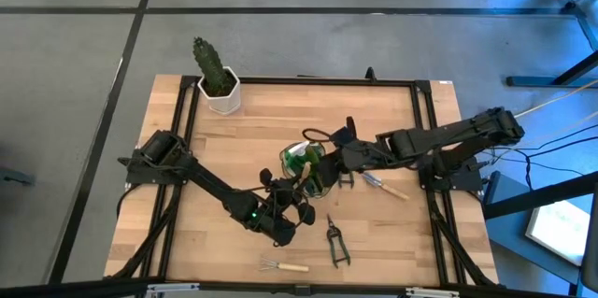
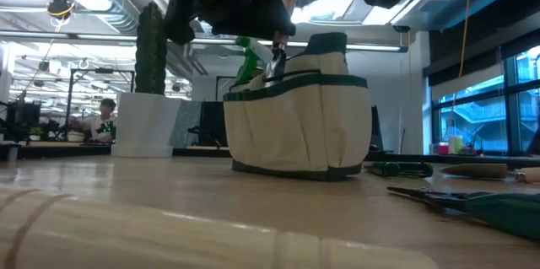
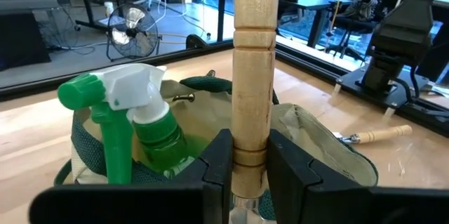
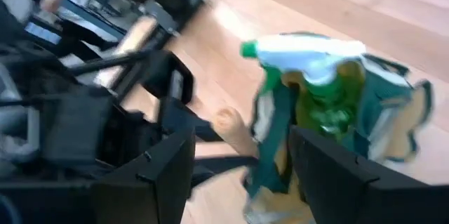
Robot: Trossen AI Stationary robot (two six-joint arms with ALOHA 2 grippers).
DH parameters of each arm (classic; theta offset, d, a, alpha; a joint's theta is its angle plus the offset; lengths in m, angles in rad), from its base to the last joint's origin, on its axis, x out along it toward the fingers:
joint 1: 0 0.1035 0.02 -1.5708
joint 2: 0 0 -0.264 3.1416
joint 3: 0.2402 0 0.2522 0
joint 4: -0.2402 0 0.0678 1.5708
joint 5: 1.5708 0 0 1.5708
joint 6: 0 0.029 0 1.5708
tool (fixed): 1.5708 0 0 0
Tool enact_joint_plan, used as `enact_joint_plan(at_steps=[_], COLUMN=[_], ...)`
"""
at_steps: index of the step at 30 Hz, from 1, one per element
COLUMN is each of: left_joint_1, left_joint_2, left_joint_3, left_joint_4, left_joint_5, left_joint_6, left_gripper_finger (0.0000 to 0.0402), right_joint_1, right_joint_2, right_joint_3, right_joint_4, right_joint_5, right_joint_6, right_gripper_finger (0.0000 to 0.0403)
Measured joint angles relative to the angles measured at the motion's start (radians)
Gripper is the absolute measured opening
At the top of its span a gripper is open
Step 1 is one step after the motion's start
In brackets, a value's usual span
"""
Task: Pick & Place Garden tools in Gardening bag
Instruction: Put the left trowel into the gardening bag
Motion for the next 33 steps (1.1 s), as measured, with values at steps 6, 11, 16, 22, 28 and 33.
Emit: enact_joint_plan(at_steps=[6,11,16,22,28,33], left_joint_1=[0.000,0.001,0.001,0.001,0.000,0.000], left_joint_2=[0.000,0.000,0.000,0.000,0.000,0.000], left_joint_3=[0.000,0.000,0.000,0.000,0.000,0.000], left_joint_4=[0.001,0.001,0.001,0.008,0.016,0.027], left_joint_5=[0.006,0.037,0.055,0.056,0.054,0.053], left_joint_6=[0.010,0.003,0.002,0.017,0.020,0.036], left_gripper_finger=[0.0053,0.0053,0.0053,0.0053,0.0053,0.0053], right_joint_1=[0.001,0.010,0.001,0.000,0.000,-0.006], right_joint_2=[0.035,0.060,0.129,0.251,0.305,0.308], right_joint_3=[0.000,0.034,0.157,0.363,0.459,0.460], right_joint_4=[-0.010,-0.040,-0.159,-0.370,-0.430,-0.472], right_joint_5=[-0.018,-0.004,-0.038,-0.044,-0.044,-0.045], right_joint_6=[0.049,0.032,-0.022,-0.090,-0.142,-0.135], right_gripper_finger=[0.0234,0.0234,0.0234,0.0234,0.0234,0.0224])
